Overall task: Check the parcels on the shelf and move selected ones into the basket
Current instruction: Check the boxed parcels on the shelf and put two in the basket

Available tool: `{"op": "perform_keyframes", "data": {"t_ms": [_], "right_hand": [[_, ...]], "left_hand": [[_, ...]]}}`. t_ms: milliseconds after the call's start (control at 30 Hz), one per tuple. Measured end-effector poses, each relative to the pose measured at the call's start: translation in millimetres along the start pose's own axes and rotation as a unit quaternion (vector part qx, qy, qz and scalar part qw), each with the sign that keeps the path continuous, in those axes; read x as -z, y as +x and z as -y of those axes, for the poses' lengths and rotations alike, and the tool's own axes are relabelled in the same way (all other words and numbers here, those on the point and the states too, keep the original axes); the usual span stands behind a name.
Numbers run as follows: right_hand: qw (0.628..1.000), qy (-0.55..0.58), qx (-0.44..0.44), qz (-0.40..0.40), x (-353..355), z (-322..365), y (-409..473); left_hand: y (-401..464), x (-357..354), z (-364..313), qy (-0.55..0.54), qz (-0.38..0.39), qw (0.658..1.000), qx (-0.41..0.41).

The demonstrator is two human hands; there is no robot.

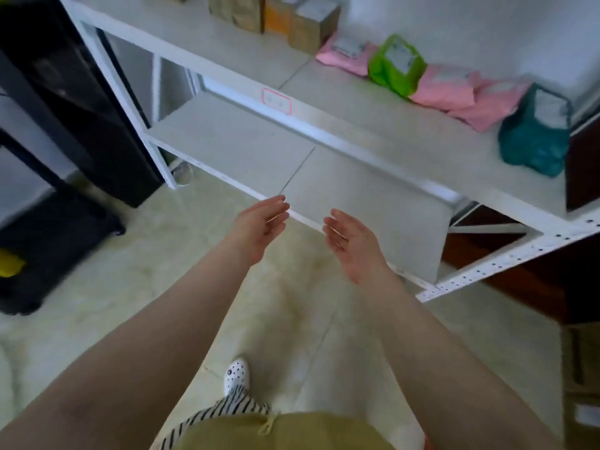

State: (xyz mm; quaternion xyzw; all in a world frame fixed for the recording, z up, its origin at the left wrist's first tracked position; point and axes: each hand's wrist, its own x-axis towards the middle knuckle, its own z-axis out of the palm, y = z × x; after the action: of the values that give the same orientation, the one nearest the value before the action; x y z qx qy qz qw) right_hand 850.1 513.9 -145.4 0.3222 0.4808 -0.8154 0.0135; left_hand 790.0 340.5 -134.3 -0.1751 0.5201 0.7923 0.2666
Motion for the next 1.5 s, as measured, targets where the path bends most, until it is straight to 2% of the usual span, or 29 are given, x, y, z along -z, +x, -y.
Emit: {"op": "perform_keyframes", "data": {"t_ms": [100,267,467,667,833,1200,1333,1500], "right_hand": [[0.999,-0.035,-0.008,0.024,-72,5,16],[0.998,-0.058,-0.017,0.028,-157,22,55],[0.996,-0.077,-0.001,0.032,-236,66,127],[0.998,-0.046,-0.006,0.038,-306,100,204],[0.996,-0.066,-0.016,0.060,-360,136,267],[0.999,-0.016,-0.042,-0.020,-453,179,379],[0.997,0.011,-0.043,-0.063,-494,185,419],[0.982,0.108,-0.029,-0.152,-538,198,453]], "left_hand": [[13,35,-61,-0.003,-0.008,0.999,-0.036],[47,63,-124,-0.016,-0.015,0.999,-0.047],[106,74,-195,-0.041,-0.029,0.995,-0.081],[178,75,-264,-0.027,-0.035,0.995,-0.094],[239,72,-329,-0.008,-0.040,0.993,-0.107],[378,65,-439,0.037,-0.083,0.991,-0.096],[433,62,-479,0.091,-0.068,0.987,-0.113],[488,49,-525,0.164,-0.008,0.985,-0.060]]}}
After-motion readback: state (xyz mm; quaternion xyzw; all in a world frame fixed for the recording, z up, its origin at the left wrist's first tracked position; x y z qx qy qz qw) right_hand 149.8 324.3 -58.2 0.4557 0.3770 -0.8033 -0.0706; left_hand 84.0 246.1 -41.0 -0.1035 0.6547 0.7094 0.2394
